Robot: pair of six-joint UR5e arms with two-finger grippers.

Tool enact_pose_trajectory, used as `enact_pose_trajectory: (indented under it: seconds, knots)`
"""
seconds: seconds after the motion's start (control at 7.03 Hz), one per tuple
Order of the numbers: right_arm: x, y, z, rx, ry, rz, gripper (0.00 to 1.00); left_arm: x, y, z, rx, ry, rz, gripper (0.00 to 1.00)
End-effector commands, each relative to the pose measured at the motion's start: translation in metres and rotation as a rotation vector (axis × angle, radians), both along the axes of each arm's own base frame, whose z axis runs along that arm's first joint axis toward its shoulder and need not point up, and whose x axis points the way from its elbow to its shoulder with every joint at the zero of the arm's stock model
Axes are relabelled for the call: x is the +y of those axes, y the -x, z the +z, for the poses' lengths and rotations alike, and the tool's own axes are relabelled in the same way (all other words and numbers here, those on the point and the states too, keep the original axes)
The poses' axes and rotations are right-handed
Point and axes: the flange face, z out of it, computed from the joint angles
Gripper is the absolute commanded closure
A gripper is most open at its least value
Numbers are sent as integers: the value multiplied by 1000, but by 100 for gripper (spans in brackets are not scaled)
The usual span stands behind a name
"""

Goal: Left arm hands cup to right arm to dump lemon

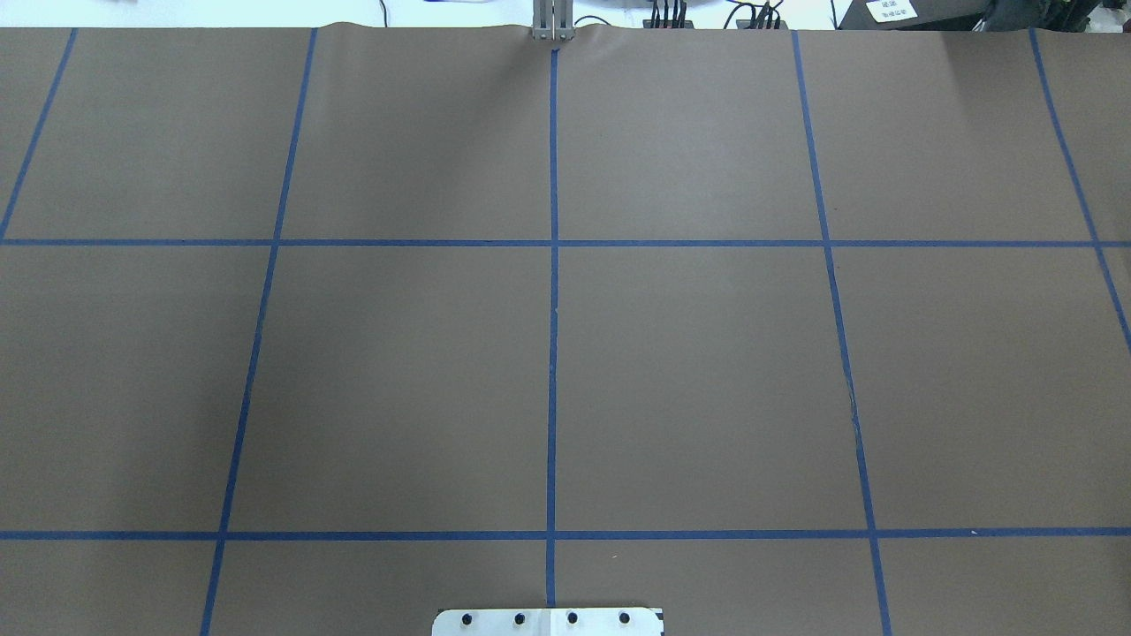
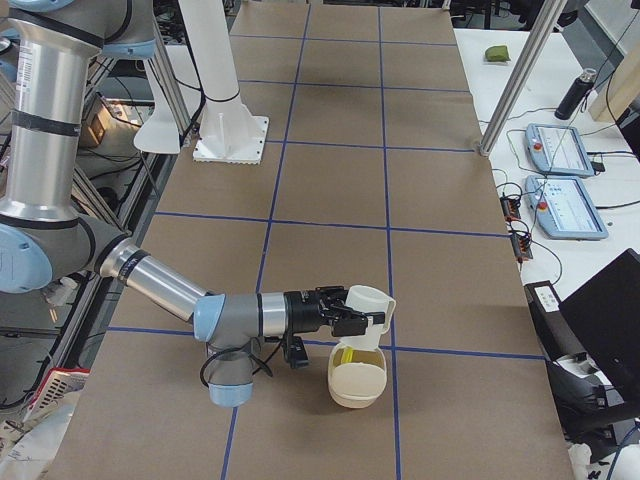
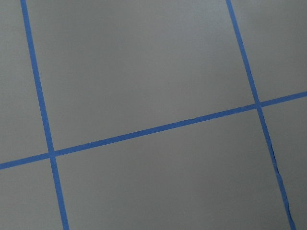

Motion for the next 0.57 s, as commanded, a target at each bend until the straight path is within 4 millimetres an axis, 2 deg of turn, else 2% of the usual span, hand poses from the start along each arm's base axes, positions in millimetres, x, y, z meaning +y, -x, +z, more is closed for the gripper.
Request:
enact_pose_trajectory:
  seconds: [0.0, 0.43]
  knots:
    - [-1, -2, -1, -32, -3, 18, 91, 1, 0, 1, 0, 2, 2, 0]
    - [-4, -2, -4, 11, -20, 19, 91, 0, 0, 3, 0, 6, 1, 0]
